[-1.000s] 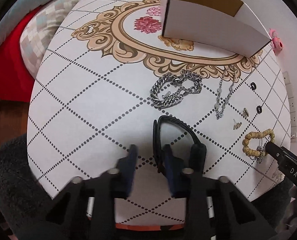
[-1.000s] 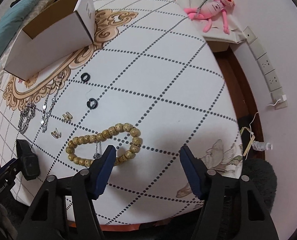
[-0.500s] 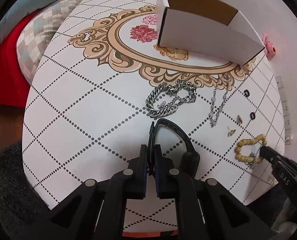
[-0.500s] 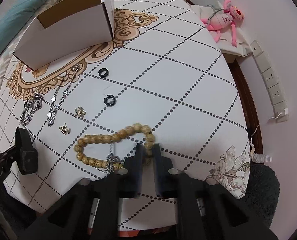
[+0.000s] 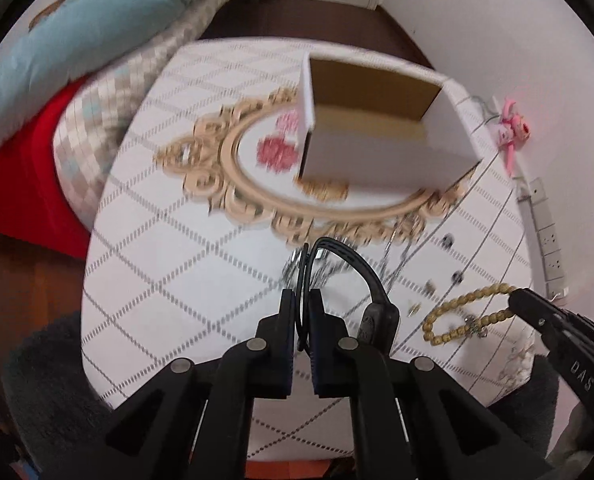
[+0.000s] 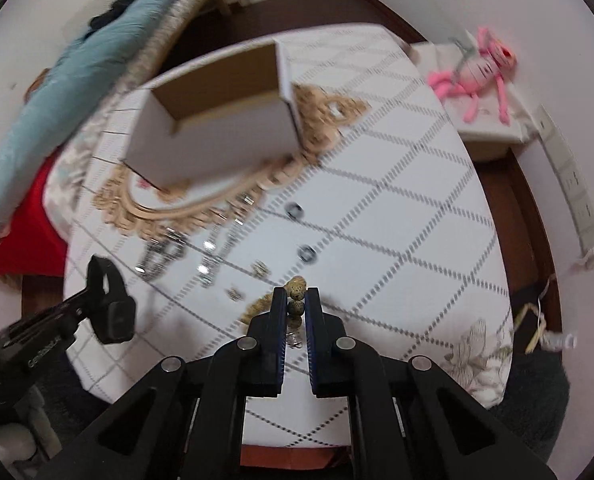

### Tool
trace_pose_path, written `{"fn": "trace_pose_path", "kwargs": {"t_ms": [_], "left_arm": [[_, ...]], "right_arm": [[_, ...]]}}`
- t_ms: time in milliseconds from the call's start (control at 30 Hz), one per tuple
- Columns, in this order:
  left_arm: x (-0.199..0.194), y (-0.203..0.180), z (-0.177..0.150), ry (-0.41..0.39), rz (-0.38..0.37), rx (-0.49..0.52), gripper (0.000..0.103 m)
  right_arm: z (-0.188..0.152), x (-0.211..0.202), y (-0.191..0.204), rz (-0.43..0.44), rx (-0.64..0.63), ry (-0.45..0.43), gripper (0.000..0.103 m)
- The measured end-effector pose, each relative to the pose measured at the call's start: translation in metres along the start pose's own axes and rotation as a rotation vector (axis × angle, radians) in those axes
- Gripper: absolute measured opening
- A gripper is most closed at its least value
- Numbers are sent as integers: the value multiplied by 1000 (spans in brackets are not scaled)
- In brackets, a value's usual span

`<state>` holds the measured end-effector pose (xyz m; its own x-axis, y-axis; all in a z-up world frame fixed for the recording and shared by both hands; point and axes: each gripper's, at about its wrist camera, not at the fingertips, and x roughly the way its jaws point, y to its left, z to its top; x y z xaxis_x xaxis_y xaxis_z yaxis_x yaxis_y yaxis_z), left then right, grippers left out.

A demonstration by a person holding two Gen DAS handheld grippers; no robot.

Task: Organize jewelry
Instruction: 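Carry the watch band and bead bracelet into the white box and open both tools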

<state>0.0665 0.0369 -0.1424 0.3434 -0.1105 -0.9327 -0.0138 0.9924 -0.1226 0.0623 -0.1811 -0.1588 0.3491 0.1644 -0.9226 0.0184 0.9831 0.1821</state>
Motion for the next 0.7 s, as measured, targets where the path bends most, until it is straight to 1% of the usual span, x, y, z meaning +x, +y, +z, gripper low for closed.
{"fn": "trace_pose_path", "kwargs": {"t_ms": [33, 267, 367, 467, 567, 600, 700], "left_arm": [[-2, -3, 8, -10, -4, 3, 4], [-21, -25, 63, -91, 0, 41, 4], [-24, -30, 85, -112, 1, 52, 4], [-21, -34, 109, -118, -1, 55, 4], [-15, -34, 131, -115, -5, 54, 4], [-11, -33, 138, -109, -4, 50, 4], [2, -31, 156, -94, 5, 50, 4]], "right_arm": [[7, -1, -4, 4, -11, -7, 9], [72, -38, 24, 43, -102, -117, 9], [107, -54, 34, 66, -120, -169, 9], [137, -56, 40, 67, -131, -200, 9], [170, -47, 41, 93, -120, -193, 9], [176, -44, 40, 100, -117, -189, 9], [202, -25, 37, 125, -112, -157, 9]]}}
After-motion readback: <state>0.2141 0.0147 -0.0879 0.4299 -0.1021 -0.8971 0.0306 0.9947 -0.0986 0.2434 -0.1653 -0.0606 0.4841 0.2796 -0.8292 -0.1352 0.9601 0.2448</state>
